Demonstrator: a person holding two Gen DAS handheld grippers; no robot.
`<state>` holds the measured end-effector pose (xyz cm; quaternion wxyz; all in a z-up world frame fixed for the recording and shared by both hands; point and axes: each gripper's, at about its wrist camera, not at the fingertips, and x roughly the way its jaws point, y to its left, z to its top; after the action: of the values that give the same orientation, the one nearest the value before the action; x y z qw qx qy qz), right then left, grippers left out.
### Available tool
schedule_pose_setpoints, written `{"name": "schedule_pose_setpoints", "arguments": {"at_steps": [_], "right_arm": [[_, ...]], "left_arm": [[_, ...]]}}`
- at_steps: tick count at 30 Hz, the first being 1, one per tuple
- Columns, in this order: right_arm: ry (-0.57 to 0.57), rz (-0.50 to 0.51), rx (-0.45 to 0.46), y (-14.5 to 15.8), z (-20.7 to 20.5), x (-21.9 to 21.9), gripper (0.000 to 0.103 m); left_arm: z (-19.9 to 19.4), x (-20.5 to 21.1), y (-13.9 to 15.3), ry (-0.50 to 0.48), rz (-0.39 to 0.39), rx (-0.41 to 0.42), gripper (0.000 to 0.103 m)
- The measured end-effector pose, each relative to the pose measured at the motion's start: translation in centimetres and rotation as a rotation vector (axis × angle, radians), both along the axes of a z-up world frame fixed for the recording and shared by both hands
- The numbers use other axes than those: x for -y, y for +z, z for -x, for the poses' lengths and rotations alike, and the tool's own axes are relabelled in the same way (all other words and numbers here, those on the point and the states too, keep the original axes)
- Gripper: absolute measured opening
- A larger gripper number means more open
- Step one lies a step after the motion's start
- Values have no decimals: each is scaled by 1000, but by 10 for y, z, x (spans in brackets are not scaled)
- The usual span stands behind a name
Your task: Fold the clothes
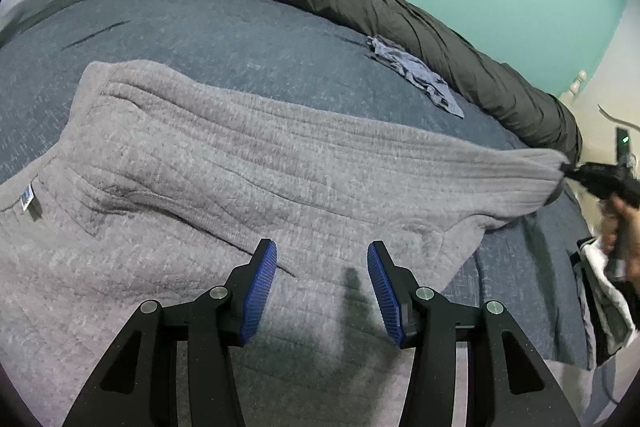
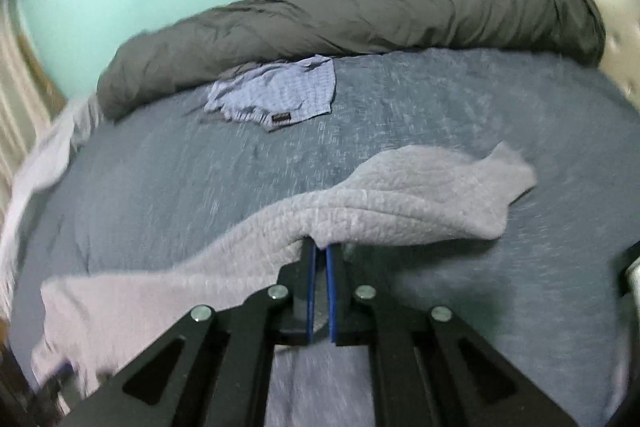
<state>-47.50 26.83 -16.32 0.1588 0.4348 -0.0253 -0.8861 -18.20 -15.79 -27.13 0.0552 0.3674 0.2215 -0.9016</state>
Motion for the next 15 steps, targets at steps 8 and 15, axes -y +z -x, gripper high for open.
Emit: {"name": "schedule_pose_setpoints", "arguments": {"at_steps": [8,15], "right_arm": [[111,-82,156,33,-44,1,4],[99,-126,222,-3,-23,16,5]], "left_arm": [[-8,6,9,6,-3,-22,51],[-6,8,11,9,-10,-20,51]]}}
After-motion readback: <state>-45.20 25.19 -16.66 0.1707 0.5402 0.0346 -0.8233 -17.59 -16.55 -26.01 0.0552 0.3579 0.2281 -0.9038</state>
